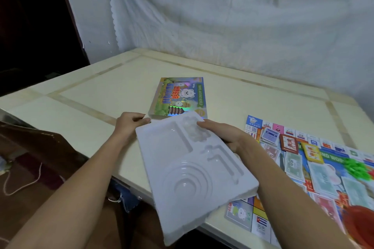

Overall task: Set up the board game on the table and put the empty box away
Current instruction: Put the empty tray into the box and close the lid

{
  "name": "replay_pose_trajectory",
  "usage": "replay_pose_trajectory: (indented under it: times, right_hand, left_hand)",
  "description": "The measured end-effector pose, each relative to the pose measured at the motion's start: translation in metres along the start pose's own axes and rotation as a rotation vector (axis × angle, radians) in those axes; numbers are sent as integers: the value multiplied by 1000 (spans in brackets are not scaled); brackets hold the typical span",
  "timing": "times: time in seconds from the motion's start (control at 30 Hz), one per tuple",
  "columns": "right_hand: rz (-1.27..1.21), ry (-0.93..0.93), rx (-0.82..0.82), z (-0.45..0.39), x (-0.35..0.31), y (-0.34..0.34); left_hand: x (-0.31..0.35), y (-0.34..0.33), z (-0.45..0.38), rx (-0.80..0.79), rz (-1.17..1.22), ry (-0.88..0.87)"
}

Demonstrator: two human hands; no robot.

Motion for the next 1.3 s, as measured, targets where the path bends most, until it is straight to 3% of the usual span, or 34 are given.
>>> replay_pose_trajectory:
  times: [0.23, 0.4, 0.77, 0.93, 1.0, 1.13, 1.3]
  right_hand:
    - [38, -119, 53, -1, 10, 3]
    - [-11, -66, 231, -1, 9, 20]
    - [143, 44, 446, -14, 0, 28]
    - [595, 130, 583, -33, -14, 28]
    - [792, 141, 577, -38, -23, 24]
    - [949, 151, 525, -43, -30, 18]
    - [915, 359, 350, -42, -34, 6]
  left_hand:
    - [-6, -2, -8, -95, 84, -4]
    - [-11, -1, -16, -51, 123, 4]
    - [-8, -3, -11, -27, 71, -65]
    - [-6, -2, -7, -29, 43, -117]
    - [-4, -2, -7, -7, 32, -144]
    - [-4, 0, -6, 66, 57, -127]
    - [4, 1, 4, 104, 79, -135]
Point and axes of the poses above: each hand's wrist, its own z-axis away from the middle knuckle, its own y-axis out of the back of the hand, x = y × z, the point moved 6 cm from there along -z, towards the middle knuckle, and after that the axes turned 13 degrees about y, right-handed, at the moved point
